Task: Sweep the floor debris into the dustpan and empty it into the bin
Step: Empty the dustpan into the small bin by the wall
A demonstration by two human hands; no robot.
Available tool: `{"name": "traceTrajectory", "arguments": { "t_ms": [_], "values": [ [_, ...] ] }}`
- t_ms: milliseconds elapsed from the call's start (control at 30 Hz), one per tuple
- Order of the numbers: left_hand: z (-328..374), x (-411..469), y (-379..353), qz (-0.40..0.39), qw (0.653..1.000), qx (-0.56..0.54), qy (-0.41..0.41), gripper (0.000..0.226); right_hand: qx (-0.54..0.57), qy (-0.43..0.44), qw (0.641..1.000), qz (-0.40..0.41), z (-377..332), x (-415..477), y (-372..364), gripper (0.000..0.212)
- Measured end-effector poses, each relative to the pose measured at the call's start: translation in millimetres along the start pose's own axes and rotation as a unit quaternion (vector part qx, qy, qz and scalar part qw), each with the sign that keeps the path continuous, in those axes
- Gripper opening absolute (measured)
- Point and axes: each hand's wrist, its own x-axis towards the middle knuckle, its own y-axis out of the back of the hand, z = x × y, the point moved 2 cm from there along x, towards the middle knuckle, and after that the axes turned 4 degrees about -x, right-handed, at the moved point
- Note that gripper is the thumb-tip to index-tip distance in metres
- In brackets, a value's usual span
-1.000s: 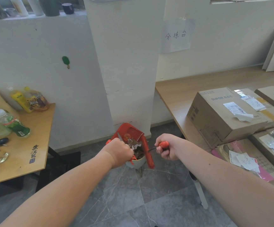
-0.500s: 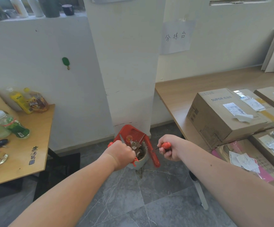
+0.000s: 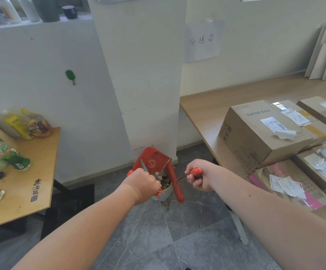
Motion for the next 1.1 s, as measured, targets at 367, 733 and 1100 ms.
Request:
{"name": "traceTrajectory", "arguments": {
  "t_ms": [367, 733, 1100],
  "values": [
    [0.4, 9.9, 13.9, 0.002, 1.000, 0.024, -0.017, 0.013, 0.009, 0.008, 1.000, 0.004, -5.7, 5.8, 7.9, 0.011],
    [-5.9, 18.1, 26.0, -0.004, 0.999, 0.042, -0.026, 0.015, 0.026, 0.016, 1.000, -0.010, -14.2, 1.2, 16.0, 0.013],
    [-7.9, 16.2, 39.4, -0.005, 0.999, 0.035, -0.019, 0.018, 0.024, 0.010, 1.000, -0.013, -13.2, 6.2, 11.9, 0.014]
  ]
}}
